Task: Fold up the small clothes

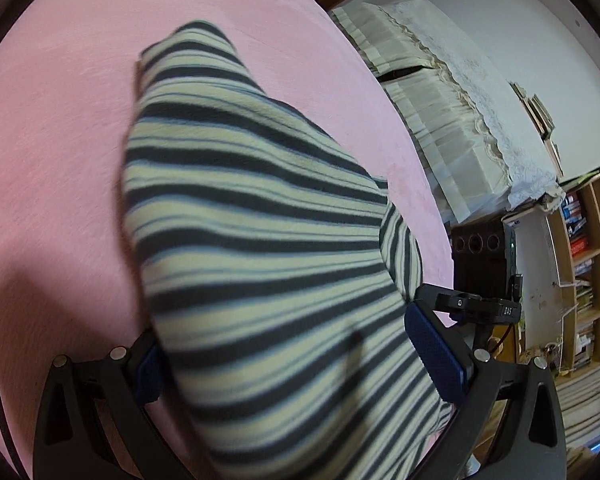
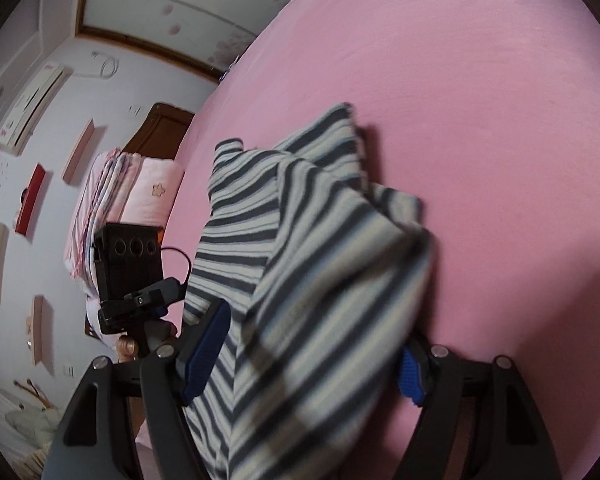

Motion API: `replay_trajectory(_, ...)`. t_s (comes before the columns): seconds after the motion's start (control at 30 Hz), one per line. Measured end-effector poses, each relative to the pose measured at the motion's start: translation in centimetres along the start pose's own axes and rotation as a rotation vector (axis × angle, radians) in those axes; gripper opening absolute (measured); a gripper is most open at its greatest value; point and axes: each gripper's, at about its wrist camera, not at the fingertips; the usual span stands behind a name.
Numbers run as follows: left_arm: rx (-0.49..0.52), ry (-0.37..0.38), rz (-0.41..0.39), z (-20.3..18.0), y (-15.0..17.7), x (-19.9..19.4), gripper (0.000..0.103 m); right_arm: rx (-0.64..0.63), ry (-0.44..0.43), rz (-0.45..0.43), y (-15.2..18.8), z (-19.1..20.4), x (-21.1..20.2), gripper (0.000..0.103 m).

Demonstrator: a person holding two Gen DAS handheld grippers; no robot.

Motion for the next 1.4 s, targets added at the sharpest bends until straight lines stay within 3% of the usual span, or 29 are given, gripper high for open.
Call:
replay_trajectory(0.2, 0.023, 0.059, 0.012, 0.2, -1.3, 0.8, 0.102, -0.020, -0.035, 0.001, -1.4, -0.3, 1.1, 0.072)
replay_trajectory(0.3, 0.031, 0.090, -0.016, 0.5, -1.9, 1.0, 0.097, -0.010, -0.034, -0.021, -1.9, -1.0, 1.3, 0.052)
replay_trajectory(0.33, 0.039, 0.088, -0.029, 0.5, -2.0, 1.0, 0.087, -0.006, -0.027, -0.022, -1.8, -1.5, 1.4, 0.038)
replay_trajectory(0.37, 0.045, 0.082, -0.037, 0.6, -2.0, 1.0, 0.071, -0.001, -0.029, -0.025, -1.8, -1.7, 1.5, 0.031)
replay_trajectory(0.4, 0.054, 0.064, -0.047, 0.7, -2.0, 1.1, 0.060, -0.001, -0.031, -0.034, -1.6, -1.8, 1.4, 0.029)
replay_trajectory(0.43, 0.062, 0.033, -0.056, 0.8, -2.0, 1.2, 0.036, -0.016, -0.021, -0.043, -1.5, -1.6, 1.3, 0.027)
replay_trajectory(0.47, 0.064, 0.007, -0.069, 1.2, -2.0, 1.2, 0.028, -0.034, -0.006, -0.048, -1.4, -1.2, 1.2, 0.025)
replay_trajectory(0.57, 0.080, -0.013, -0.108, 1.0, -1.6, 0.7, 0.020, -0.073, 0.042, -0.066, -1.3, -0.1, 1.0, 0.023)
replay_trajectory(0.77, 0.141, -0.131, -0.169, -1.6, -0.8, -0.5, 0.016, -0.153, 0.177, -0.110, -1.0, 3.3, 0.0, 0.020)
replay_trajectory(1.0, 0.231, -0.164, -0.233, -6.7, 1.3, -6.0, 0.015, -0.248, 0.259, -0.171, -0.9, 9.6, -3.3, 0.019)
replay_trajectory(1.17, 0.320, -0.129, -0.310, -11.3, 4.4, -12.8, 0.015, -0.335, 0.274, -0.229, -0.2, 16.7, -7.3, 0.019)
replay_trajectory(1.4, 0.425, -0.172, -0.449, -15.6, 9.8, -25.7, 0.015, -0.456, 0.238, -0.303, 0.8, 28.7, -10.5, 0.019)
Point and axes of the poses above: each gripper's, at about its wrist camera, not at the fingertips, and x roughly the way its jaws point, z to its left, y to its underside, and after that the axes turned 13 degrees about -x, right-handed
